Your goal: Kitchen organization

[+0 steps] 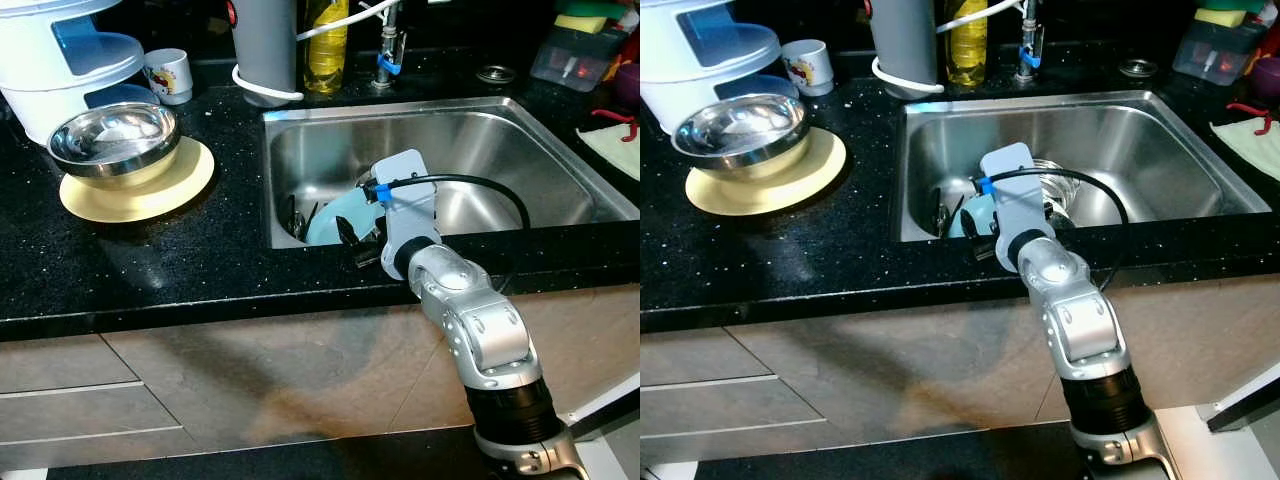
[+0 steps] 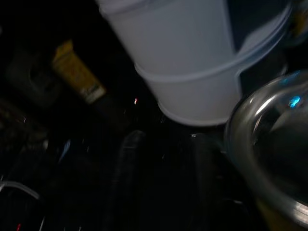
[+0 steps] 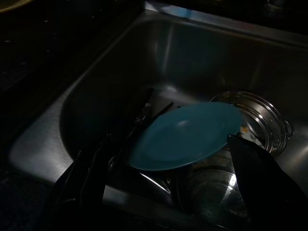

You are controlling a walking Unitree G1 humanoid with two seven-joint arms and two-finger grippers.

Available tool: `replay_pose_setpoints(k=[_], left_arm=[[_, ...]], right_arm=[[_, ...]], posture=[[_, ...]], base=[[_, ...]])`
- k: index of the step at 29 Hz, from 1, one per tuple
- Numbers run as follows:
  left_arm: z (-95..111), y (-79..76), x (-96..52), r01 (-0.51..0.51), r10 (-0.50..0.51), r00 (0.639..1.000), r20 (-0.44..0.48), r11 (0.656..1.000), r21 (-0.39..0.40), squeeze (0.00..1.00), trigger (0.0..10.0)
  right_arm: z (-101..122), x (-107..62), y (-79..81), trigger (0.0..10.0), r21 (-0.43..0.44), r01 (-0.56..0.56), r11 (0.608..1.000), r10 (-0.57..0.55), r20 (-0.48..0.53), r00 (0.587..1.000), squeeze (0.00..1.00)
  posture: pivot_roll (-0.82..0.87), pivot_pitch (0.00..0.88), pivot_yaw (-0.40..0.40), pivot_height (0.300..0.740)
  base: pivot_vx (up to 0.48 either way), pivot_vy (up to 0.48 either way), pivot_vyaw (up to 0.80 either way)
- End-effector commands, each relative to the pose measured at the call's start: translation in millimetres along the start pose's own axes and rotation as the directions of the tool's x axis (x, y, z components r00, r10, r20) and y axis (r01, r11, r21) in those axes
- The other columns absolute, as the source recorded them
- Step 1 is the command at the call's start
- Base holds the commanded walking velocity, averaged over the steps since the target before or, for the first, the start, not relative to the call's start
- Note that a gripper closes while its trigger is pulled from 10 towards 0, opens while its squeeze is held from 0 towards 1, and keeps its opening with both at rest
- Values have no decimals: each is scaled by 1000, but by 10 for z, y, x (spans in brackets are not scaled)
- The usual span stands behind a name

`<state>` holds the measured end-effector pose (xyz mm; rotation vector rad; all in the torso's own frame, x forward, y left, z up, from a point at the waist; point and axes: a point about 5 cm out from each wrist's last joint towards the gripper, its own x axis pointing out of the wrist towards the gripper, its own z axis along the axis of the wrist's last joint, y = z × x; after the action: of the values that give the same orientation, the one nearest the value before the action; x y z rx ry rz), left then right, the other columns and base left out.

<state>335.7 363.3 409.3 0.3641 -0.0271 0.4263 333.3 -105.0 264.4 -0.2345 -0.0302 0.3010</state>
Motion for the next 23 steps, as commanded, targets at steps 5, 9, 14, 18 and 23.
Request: replay_pose_setpoints(k=[5, 9, 14, 18, 23], left_arm=[[-305, -15, 39, 22, -32, 995, -96, 994, -103, 1000, 10000], [-457, -206, 88, 57, -82, 987, -137, 981, -183, 0, 10000], [-570, -322, 123, 69, -115, 982, -150, 956, -284, 0, 10000], [-614, -344, 131, 62, -119, 982, -147, 937, -345, 0, 10000], [-682, -412, 138, 64, -139, 975, -175, 925, -375, 0, 10000]], right_arm=[[-14, 4, 46, 10000, 0, -29, 1000, 29, 5, 1000, 0], [4, 14, 64, 10000, -5, -39, 999, 39, 16, 999, 0], [10, 14, 80, 10000, -7, -45, 999, 45, 23, 999, 0], [9, 13, 92, 10000, -8, -51, 999, 51, 25, 998, 0], [10, 17, 98, 10000, -10, -57, 998, 57, 29, 998, 0]], posture=[[16, 181, 39, 740], [10, 182, 46, 740], [13, 184, 45, 740], [11, 183, 47, 740], [11, 186, 47, 740]], base=[[0, 0, 0], [0, 0, 0], [0, 0, 0], [0, 0, 0], [0, 0, 0]])
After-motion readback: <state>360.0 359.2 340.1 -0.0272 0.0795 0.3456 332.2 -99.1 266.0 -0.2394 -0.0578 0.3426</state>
